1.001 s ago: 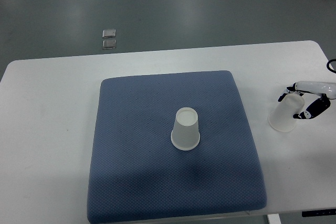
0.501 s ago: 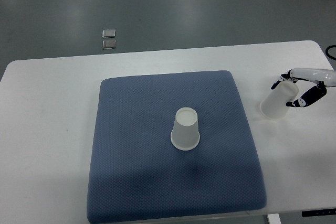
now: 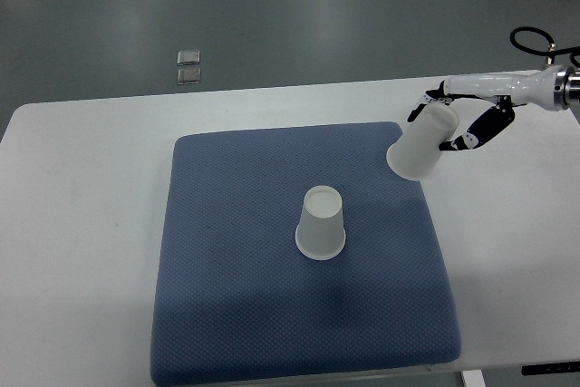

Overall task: Stack paper cups
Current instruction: 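Lift the cup and carry it over the cup on the mat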

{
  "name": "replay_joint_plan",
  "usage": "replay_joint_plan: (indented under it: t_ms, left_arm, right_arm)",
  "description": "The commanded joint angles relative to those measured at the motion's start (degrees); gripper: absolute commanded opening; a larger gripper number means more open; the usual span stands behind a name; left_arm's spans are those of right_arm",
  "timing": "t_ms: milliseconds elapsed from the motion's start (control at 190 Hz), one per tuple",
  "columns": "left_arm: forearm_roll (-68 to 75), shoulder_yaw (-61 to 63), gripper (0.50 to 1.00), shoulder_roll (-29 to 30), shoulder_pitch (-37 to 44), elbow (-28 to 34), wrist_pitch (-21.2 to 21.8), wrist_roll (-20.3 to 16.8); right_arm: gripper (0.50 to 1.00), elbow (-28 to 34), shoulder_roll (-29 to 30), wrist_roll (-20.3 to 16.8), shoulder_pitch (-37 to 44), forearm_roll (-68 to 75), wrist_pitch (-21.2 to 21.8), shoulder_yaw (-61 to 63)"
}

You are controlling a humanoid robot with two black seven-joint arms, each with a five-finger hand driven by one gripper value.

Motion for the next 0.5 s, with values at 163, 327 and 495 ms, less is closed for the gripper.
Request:
replay_joint_plan:
  t_ms: [163, 327, 495]
  left_arm:
    - [0.00, 0.00, 1.000, 0.00, 0.00, 0.00, 0.00, -0.05]
    - [0.00, 0.00, 1.000, 0.00, 0.00, 0.00, 0.00, 0.04]
    - [0.00, 0.00, 1.000, 0.00, 0.00, 0.00, 0.00, 0.04]
  right_arm:
    - [0.705, 10.90, 0.33, -0.73, 6.37, 1.09, 5.23, -0.01]
    - [0.705, 12.66, 3.05, -3.36, 7.16, 1.18, 4.97, 0.08]
    - [0.705, 12.75, 6.21, -4.07, 7.25, 1.09, 4.97, -0.01]
